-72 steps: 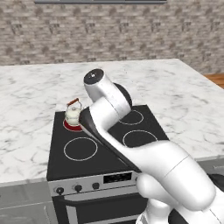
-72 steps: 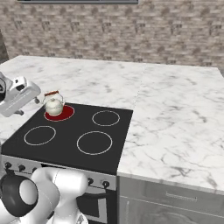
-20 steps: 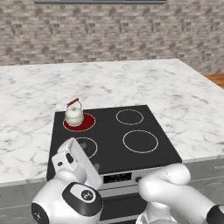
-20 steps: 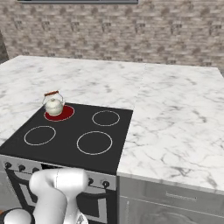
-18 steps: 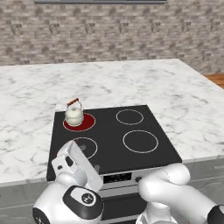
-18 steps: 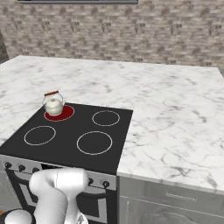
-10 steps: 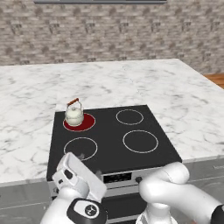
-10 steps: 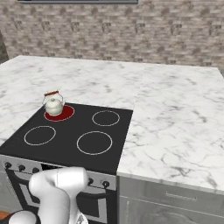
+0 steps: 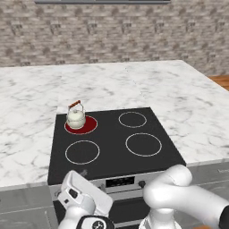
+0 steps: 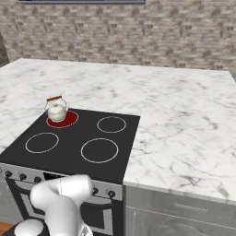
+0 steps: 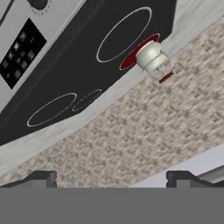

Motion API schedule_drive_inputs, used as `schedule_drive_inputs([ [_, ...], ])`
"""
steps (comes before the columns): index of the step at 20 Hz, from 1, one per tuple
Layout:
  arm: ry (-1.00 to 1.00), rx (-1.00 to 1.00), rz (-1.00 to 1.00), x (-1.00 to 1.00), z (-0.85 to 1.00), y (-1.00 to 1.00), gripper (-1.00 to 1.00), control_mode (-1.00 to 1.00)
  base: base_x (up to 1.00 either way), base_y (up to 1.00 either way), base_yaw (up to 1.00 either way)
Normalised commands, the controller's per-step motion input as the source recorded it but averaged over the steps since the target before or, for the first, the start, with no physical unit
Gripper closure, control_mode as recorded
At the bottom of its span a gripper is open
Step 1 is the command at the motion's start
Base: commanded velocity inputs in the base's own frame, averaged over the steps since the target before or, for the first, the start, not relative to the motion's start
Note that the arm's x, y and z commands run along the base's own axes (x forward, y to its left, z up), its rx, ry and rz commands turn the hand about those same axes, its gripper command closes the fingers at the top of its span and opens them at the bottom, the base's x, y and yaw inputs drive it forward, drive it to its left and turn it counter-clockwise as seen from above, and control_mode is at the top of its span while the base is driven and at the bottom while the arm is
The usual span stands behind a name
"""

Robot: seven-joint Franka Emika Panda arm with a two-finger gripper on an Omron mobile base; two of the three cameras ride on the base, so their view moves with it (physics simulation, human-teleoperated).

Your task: The kettle is done boiling. Turn off the stove, then wait for 300 timesteps before moving the kettle to the dining table.

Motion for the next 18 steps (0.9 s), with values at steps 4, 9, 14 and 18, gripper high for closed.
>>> schedule_drive_inputs([
  [4, 0.02, -0.03, 0.03, 0.0, -0.43, 0.0, -1.0, -1.0, 0.0, 0.0, 0.0],
  [9, 0.0, 0.0, 0.01, 0.0, -0.32, 0.0, -1.0, -1.0, 0.0, 0.0, 0.0],
  [14, 0.05, 0.0, 0.0, 0.07, -0.32, 0.0, -1.0, -1.0, 0.0, 0.0, 0.0],
  [18, 0.06, 0.0, 0.0, 0.28, -0.28, 0.01, -1.0, -1.0, 0.0, 0.0, 0.0],
])
